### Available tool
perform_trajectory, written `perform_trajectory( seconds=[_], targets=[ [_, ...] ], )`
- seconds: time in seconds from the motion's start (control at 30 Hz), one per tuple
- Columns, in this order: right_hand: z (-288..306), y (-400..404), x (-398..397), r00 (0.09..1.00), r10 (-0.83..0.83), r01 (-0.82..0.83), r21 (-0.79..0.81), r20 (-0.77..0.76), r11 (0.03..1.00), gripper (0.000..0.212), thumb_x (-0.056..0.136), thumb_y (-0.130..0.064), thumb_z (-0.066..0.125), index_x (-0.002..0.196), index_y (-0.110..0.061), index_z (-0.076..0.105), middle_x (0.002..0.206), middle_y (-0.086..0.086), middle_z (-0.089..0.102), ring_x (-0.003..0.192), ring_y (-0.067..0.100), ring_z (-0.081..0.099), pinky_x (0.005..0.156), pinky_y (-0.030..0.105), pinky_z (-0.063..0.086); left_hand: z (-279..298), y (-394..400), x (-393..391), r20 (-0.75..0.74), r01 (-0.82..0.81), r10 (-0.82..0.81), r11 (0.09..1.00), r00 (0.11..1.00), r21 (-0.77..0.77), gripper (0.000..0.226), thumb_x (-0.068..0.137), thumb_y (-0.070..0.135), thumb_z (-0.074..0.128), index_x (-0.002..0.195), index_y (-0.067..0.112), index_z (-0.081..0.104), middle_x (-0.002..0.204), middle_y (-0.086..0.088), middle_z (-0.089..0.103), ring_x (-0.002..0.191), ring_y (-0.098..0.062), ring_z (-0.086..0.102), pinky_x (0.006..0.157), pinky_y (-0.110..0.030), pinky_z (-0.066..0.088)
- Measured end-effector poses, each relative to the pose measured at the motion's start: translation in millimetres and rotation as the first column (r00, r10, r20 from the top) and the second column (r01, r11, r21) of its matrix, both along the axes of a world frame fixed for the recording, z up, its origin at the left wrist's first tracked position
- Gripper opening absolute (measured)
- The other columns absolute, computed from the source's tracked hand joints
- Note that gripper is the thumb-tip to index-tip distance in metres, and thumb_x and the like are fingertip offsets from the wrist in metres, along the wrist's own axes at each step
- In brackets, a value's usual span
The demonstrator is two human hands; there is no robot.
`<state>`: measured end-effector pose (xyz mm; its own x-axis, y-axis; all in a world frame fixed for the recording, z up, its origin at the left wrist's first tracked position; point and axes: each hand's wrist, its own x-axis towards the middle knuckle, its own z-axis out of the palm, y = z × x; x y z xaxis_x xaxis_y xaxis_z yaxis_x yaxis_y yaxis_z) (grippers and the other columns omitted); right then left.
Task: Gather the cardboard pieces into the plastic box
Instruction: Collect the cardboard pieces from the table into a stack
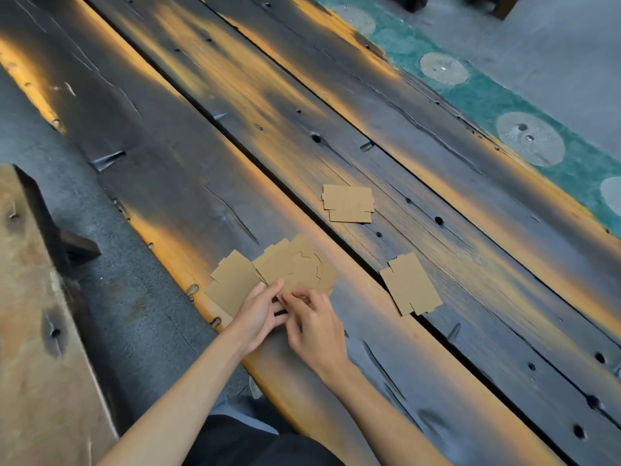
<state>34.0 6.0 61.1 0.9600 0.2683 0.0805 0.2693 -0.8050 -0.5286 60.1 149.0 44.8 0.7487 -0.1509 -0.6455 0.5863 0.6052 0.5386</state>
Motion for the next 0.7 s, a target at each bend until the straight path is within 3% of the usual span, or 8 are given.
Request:
perform_trajectory(
  seconds=[0.2,0.3,0.4,0.5,0.57,0.7],
  targets=[
    [-15,24,7,0.982,0.155,-0.150,0.057,-0.111,0.987,0.036,0.091,-0.019,0.058,0.125,-0.025,0.072,0.123,-0.008,0.065,0.104,0.016,0.060,0.074,0.026,0.050,-14,31,-12,-0.038,-0.083,0.086,0.993,0.996,0.083,0.013,0.102,0.015,0.055,0.113,0.007,0.056,0.122,-0.024,0.071,0.110,-0.031,0.072,0.082,-0.047,0.062],
    [-22,37,11,0.962,0.201,-0.173,0.159,-0.183,0.972,0.030,0.094,-0.019,0.056,0.116,-0.019,0.075,0.124,-0.007,0.065,0.110,0.014,0.061,0.084,0.029,0.053,-19,54,-16,-0.067,-0.171,0.179,0.978,0.981,0.117,0.017,0.103,0.011,0.052,0.119,0.007,0.057,0.123,-0.022,0.071,0.107,-0.029,0.073,0.078,-0.042,0.062],
    [-27,46,24,0.968,0.127,-0.080,0.211,-0.217,0.974,0.027,0.093,-0.016,0.054,0.110,-0.017,0.075,0.113,-0.006,0.067,0.103,0.013,0.063,0.082,0.029,0.052,-21,82,-20,-0.097,-0.296,0.311,0.945,0.945,0.142,0.029,0.104,0.006,0.047,0.133,0.006,0.052,0.126,-0.018,0.069,0.114,-0.028,0.067,0.088,-0.045,0.056],
    [-34,53,50,0.946,0.019,0.018,0.113,-0.324,0.993,0.028,0.096,-0.018,0.051,0.118,-0.018,0.069,0.116,0.000,0.065,0.109,0.018,0.060,0.084,0.028,0.046,-22,106,-27,-0.122,-0.390,0.411,0.906,0.903,0.165,0.032,0.104,0.003,0.044,0.136,0.007,0.048,0.130,-0.015,0.065,0.119,-0.026,0.062,0.089,-0.042,0.053],
    [-42,61,66,0.907,-0.023,0.021,-0.009,-0.420,1.000,0.037,0.097,-0.024,0.054,0.133,-0.016,0.057,0.131,0.004,0.058,0.125,0.023,0.052,0.094,0.032,0.043,-25,117,-33,-0.133,-0.431,0.456,0.884,0.880,0.182,0.031,0.104,0.003,0.043,0.135,0.006,0.047,0.133,-0.015,0.063,0.118,-0.025,0.062,0.086,-0.040,0.053],
    [-59,83,84,0.849,-0.063,-0.030,-0.166,-0.525,0.986,0.082,0.087,-0.050,0.069,0.151,-0.015,0.033,0.148,0.010,0.042,0.138,0.030,0.039,0.108,0.042,0.041,-32,130,-42,-0.134,-0.477,0.505,0.857,0.853,0.194,0.041,0.104,0.004,0.042,0.145,0.003,0.043,0.139,-0.017,0.061,0.128,-0.029,0.057,0.096,-0.042,0.052]
  ],
)
